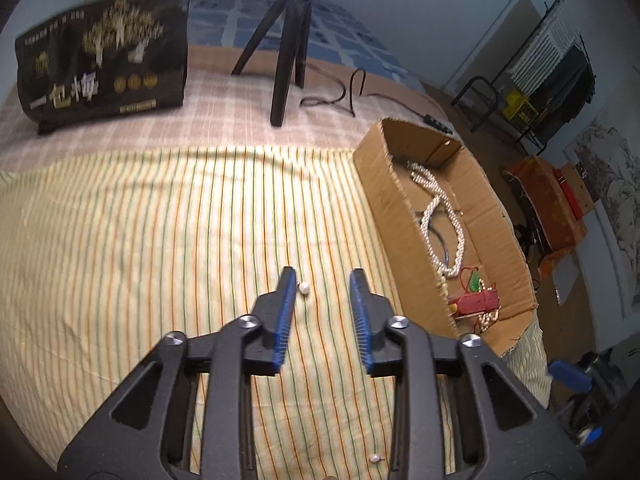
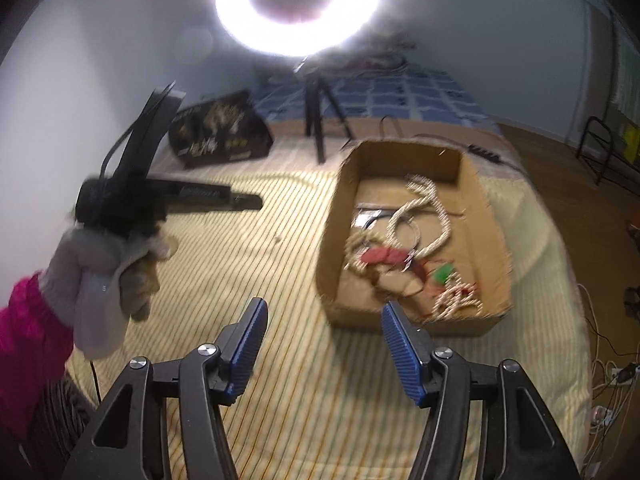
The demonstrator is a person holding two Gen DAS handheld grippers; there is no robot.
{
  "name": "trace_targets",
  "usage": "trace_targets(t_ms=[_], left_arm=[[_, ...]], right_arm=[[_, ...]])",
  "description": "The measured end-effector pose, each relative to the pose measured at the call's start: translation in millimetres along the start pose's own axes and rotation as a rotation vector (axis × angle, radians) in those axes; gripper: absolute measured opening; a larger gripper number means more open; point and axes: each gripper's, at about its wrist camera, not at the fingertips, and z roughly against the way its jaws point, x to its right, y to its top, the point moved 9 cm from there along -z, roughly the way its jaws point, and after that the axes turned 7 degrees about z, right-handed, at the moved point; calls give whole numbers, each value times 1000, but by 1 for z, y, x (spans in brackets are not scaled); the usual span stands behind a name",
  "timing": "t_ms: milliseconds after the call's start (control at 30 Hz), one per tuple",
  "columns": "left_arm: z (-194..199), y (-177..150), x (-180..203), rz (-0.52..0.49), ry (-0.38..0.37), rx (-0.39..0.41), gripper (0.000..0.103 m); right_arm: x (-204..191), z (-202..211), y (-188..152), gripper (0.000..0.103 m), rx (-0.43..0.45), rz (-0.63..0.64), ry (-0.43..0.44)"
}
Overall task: Organize jewelry
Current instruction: 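Move the open left tool to the single pearl earring on the sheet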
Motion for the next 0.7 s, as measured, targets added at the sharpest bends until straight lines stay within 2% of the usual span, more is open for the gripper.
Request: trace_targets(t_ms=[300, 700], left_arm=[[-24, -8, -3, 42, -19, -57, 22], [-52, -8, -14, 76, 36, -88, 22]], right_arm=[[-34, -32, -31, 48, -99, 46, 76], [-63, -56, -48, 38, -162, 99, 146]])
